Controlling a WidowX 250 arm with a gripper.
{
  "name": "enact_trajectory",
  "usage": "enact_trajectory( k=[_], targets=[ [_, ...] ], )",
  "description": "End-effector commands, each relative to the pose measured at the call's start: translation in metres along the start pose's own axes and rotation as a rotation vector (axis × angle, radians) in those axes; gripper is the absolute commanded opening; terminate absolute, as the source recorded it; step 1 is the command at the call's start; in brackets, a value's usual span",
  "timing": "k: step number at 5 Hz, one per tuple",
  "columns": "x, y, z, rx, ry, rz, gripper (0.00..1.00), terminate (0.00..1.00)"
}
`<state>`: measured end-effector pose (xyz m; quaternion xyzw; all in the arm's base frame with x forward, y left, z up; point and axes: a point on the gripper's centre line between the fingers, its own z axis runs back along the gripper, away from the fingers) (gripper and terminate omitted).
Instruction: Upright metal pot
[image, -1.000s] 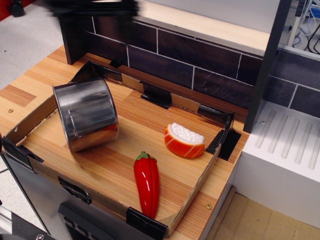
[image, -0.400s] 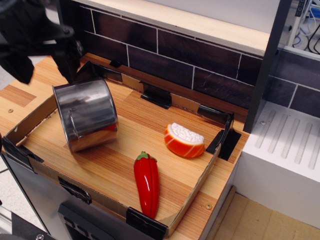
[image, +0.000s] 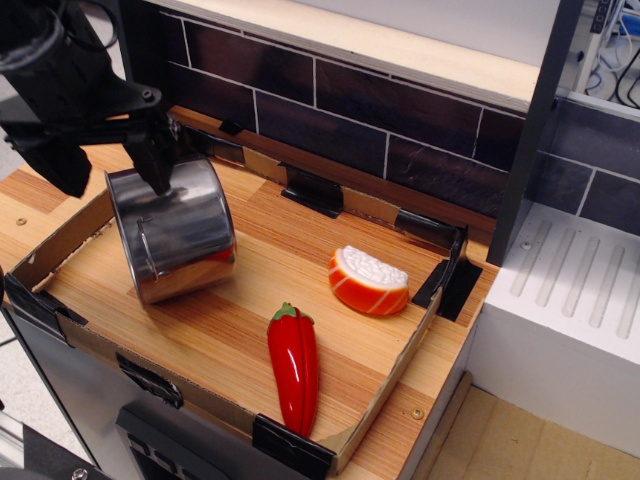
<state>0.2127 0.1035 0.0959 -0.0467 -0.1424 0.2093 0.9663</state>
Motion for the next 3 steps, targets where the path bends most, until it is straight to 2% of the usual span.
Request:
enact_trajectory(
  k=[1,3],
  targets=[
    [-0.002,0.004,-0.006,0.019,0.028,-0.017,1.00,0.00],
    [-0.011,0.004,-0.018,0.024,0.095,-0.061,1.00,0.00]
  ],
)
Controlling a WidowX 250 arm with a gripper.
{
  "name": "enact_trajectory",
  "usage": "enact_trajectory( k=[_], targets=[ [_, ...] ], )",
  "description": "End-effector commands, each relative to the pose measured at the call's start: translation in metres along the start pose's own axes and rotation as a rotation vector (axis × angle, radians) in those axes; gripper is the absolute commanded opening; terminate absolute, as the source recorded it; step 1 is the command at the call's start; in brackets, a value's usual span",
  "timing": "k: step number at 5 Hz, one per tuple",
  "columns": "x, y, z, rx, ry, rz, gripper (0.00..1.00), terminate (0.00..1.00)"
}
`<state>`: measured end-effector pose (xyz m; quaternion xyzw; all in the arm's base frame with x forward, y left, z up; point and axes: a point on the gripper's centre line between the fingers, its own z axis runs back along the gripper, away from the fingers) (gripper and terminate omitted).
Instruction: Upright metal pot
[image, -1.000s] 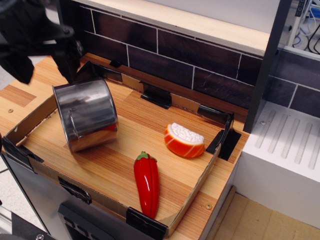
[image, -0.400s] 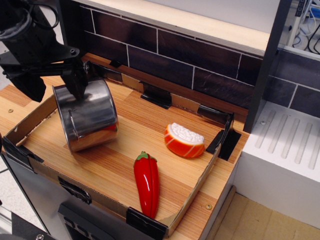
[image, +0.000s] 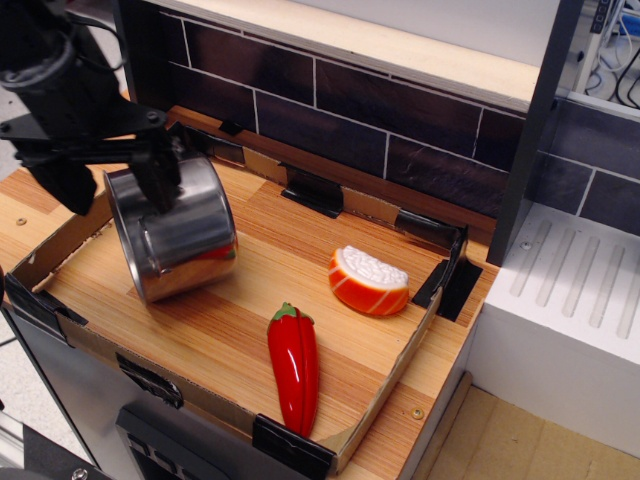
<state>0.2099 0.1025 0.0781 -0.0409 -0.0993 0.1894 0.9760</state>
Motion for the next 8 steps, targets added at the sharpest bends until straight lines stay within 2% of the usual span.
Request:
enact_trajectory(
  k=[1,2,3,4,5,6,7,8],
  targets=[
    [-0.008,0.000,-0.008,-0.003,0.062,-0.052,1.00,0.00],
    [-0.011,0.001,-0.008,-0.014,0.085,-0.074,1.00,0.00],
    [-0.007,0.001,-0.005,-0.056,0.094,-0.092,0.00,0.00],
    [0.000,-0.001,-0.002,-0.080,0.088,-0.115,0.00,0.00],
    [0.005,-0.003,0.005,-0.051,0.100,-0.131,0.00,0.00],
    [0.012,-0.009,0.020,0.113,0.113,-0.115,0.00,0.00],
    [0.014,-0.022,0.029,0.371,0.083,-0.094,0.00,0.00],
    [0.011,-0.030,0.019,0.575,0.010,-0.108,0.00,0.00]
  ],
)
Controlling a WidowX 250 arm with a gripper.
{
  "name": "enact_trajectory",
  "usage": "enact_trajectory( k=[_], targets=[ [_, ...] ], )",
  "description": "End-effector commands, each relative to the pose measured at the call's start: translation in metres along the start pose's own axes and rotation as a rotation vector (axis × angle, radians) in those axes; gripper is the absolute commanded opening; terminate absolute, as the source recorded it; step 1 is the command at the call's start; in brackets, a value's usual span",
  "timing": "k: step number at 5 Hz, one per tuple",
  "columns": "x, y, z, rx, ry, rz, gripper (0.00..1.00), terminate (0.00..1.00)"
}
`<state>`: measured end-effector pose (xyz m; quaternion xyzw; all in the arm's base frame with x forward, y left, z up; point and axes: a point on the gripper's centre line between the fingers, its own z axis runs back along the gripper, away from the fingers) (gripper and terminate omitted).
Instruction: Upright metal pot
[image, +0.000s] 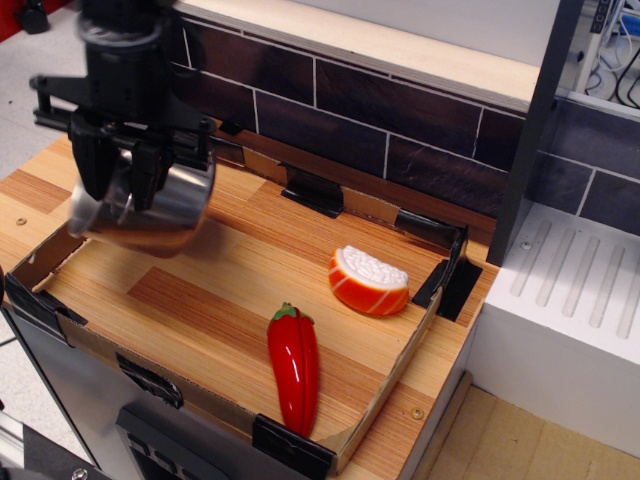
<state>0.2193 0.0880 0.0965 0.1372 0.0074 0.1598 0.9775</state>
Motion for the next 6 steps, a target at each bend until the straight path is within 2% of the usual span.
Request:
enact_trajectory(
  k=[1,2,3,4,5,6],
  targets=[
    [0.003,-0.018,0.000,0.284,-0.129,0.015,0.00,0.00],
    [0.005,-0.027,-0.017,0.353,-0.034,0.013,0.00,0.00],
    [0.005,-0.034,-0.021,0.358,-0.013,-0.011,0.00,0.00],
    [0.005,-0.037,-0.025,0.307,0.004,-0.019,0.00,0.00],
    [0.008,-0.037,-0.017,0.222,-0.065,-0.020,1.00,0.00],
    [0.012,-0.034,0.007,0.089,-0.138,-0.038,1.00,0.00]
  ],
)
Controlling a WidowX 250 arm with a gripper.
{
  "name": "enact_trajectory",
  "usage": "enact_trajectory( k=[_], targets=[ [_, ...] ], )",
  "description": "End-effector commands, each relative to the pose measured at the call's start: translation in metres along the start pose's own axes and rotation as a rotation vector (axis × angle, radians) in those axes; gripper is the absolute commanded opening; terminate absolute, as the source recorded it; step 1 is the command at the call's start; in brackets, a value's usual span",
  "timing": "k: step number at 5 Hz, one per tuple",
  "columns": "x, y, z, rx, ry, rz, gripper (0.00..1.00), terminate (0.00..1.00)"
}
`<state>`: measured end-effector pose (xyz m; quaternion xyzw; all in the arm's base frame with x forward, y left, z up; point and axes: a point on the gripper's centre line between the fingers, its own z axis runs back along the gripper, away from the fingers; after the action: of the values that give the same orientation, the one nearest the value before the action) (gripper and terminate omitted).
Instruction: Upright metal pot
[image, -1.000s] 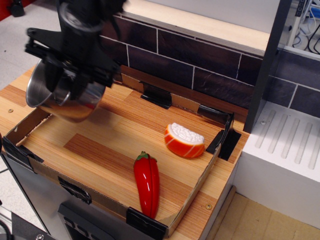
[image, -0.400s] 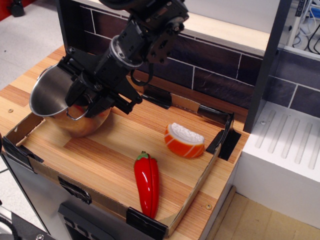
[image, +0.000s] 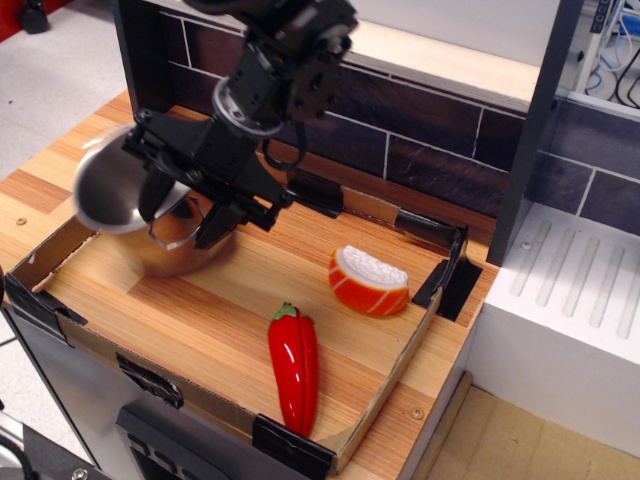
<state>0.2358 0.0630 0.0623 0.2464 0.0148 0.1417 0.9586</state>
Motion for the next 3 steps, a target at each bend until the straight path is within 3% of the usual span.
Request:
enact_trajectory(
  k=[1,2,3],
  targets=[
    [0.0108,0.0200,0.0453,-0.176,-0.129,0.016,1.00,0.00],
    [0.0142,0.0258,0.0521,-0.212,-0.132,0.022,1.00,0.00],
    [0.0166,0.0285,0.0542,-0.294,-0.127,0.014,1.00,0.00]
  ],
)
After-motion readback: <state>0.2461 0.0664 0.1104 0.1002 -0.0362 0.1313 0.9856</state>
